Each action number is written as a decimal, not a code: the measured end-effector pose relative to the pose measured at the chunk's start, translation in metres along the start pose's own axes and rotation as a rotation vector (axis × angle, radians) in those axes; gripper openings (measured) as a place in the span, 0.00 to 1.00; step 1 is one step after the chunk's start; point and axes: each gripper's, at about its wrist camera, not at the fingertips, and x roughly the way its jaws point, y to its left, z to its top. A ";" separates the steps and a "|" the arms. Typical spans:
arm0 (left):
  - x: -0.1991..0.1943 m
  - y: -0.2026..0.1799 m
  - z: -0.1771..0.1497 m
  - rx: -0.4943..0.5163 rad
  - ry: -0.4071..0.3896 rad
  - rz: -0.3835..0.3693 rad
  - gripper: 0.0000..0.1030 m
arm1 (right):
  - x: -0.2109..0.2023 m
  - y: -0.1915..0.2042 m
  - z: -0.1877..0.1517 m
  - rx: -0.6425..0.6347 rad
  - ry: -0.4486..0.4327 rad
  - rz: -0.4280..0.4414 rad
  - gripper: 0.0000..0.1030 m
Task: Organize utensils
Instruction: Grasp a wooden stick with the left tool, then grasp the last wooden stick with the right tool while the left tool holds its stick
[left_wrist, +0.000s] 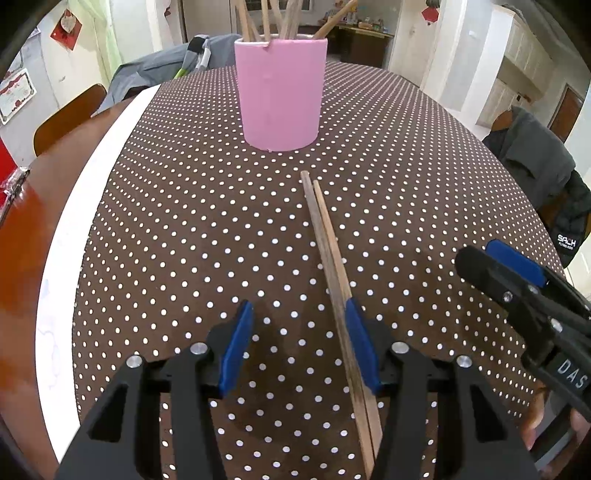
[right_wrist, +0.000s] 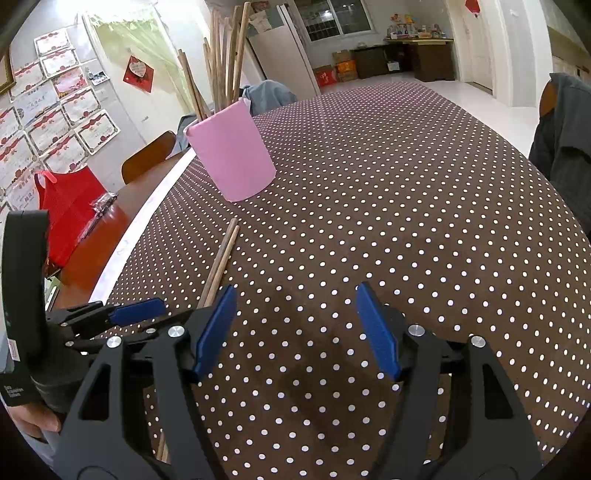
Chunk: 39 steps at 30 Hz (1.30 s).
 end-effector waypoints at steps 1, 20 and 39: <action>0.000 0.000 -0.001 0.002 -0.001 0.000 0.51 | 0.000 0.000 0.000 0.000 0.002 0.000 0.65; 0.028 0.000 0.041 -0.025 0.062 0.069 0.54 | 0.006 -0.003 0.002 0.002 0.018 -0.001 0.66; -0.009 0.054 -0.005 -0.181 -0.033 -0.027 0.05 | 0.029 0.062 0.002 -0.132 0.210 0.003 0.66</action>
